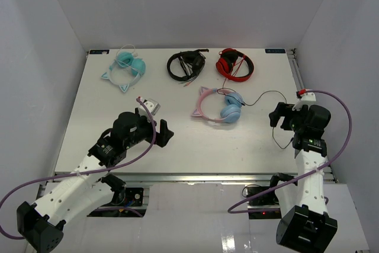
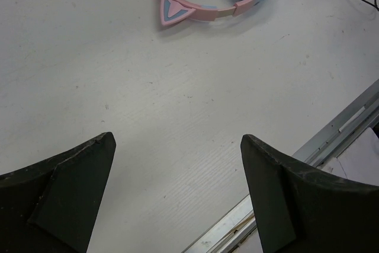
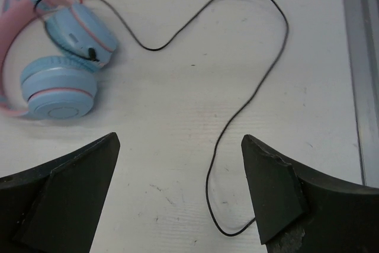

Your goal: Wrap the headphones

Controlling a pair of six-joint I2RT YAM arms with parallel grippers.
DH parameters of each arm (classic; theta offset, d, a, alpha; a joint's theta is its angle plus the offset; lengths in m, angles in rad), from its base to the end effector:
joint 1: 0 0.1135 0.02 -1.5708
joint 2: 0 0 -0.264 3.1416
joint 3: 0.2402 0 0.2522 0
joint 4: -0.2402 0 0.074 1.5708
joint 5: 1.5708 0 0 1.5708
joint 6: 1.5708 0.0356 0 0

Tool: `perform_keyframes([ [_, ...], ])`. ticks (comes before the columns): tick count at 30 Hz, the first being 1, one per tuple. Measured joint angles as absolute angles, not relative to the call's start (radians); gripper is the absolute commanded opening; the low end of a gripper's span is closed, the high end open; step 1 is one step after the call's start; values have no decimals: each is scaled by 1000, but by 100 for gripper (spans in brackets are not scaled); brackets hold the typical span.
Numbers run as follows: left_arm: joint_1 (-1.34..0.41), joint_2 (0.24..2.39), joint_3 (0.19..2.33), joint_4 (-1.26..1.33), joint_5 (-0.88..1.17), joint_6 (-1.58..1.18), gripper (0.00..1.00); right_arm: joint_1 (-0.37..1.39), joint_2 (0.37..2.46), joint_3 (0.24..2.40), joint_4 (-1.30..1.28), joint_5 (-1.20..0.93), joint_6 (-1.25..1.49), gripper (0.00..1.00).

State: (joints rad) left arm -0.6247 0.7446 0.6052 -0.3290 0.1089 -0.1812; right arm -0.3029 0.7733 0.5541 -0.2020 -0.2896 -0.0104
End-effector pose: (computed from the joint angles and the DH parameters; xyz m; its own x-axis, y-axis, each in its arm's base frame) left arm 0.1392 -0.1051 0.2684 -0.4791 0.1246 -0.8688 0.5833 0.7849 -0.2091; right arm 0.1766 -0.0446 0.2590 -0.3906 0.1116 -0.9138 0.0331 0.9937 0.1073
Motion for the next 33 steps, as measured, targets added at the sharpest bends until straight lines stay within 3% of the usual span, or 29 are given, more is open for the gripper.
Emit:
perform_keyframes([
  [6, -625, 776, 605, -302, 150, -225, 98, -306, 769, 563, -313, -701, -365, 91],
  [9, -625, 865, 617, -269, 196, -285, 98, -305, 804, 588, -351, -843, -481, 99],
  [13, -625, 1273, 913, -337, 273, -391, 96, -305, 910, 590, -353, -988, -556, 95],
  [17, -625, 1621, 1247, -390, 269, -420, 88, -310, 914, 581, -370, -1018, -601, 94],
  [22, -628, 1908, 1568, -503, 175, -397, 78, -323, 858, 566, -365, -1064, -613, 95],
  [33, -658, 2259, 1850, -664, 3, -316, 55, -348, 847, 566, -364, -1074, -609, 95],
])
